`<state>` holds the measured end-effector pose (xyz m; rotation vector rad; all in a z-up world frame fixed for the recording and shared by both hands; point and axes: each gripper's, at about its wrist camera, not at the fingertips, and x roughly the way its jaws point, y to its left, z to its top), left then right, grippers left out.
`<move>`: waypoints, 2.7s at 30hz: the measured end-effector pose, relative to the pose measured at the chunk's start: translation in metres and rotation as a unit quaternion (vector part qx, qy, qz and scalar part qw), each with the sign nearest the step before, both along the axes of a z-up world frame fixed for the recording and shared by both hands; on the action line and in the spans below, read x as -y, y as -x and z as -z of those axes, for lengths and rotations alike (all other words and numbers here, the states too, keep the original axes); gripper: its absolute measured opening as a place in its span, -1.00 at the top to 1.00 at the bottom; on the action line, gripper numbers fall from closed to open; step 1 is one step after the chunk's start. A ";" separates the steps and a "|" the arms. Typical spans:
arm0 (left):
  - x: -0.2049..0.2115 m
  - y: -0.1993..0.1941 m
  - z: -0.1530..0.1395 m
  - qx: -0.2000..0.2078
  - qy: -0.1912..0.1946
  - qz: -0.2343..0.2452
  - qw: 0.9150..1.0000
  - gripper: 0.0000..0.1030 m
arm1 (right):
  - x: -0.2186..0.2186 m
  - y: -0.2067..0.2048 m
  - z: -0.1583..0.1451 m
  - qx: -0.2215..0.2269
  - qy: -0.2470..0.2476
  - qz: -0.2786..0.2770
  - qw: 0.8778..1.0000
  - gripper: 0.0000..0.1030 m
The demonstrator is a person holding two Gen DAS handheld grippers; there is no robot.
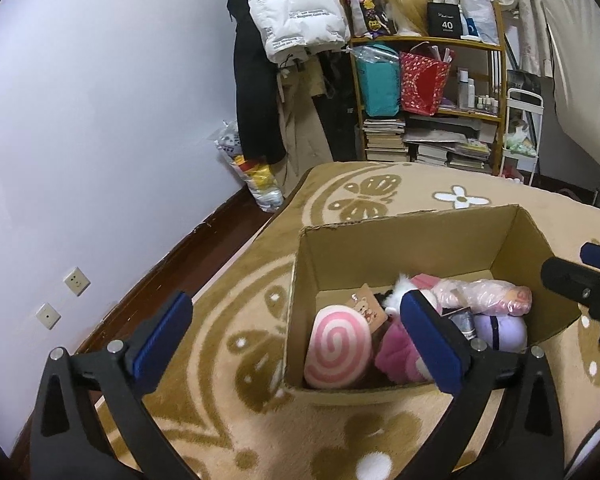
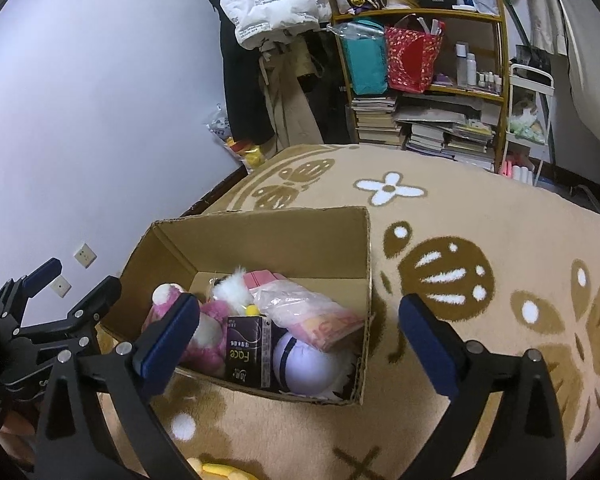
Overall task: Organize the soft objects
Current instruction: 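Withdraw both tools from the box toward the yellow plush and green pack, then grasp the yellow dog plush with the left tool while the right tool grasps the green tissue pack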
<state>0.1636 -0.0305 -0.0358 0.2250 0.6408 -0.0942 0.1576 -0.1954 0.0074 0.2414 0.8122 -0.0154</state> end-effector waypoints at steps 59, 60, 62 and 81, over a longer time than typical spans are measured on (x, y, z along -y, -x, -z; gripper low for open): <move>0.024 0.124 0.019 -0.193 -0.008 0.084 0.978 -0.99 | -0.008 0.149 -0.003 -0.124 -0.058 0.019 0.990 -0.97; 0.025 0.124 0.021 -0.196 -0.012 0.086 0.977 -0.99 | -0.008 0.149 0.000 -0.130 -0.058 0.019 0.990 -0.90; 0.030 0.124 0.026 -0.205 -0.016 0.093 0.974 -0.99 | -0.008 0.148 0.007 -0.143 -0.057 0.020 0.988 -0.84; 0.055 0.108 0.072 -0.283 -0.007 0.126 0.951 -0.99 | 0.000 0.127 0.065 -0.229 -0.103 0.047 0.967 -0.54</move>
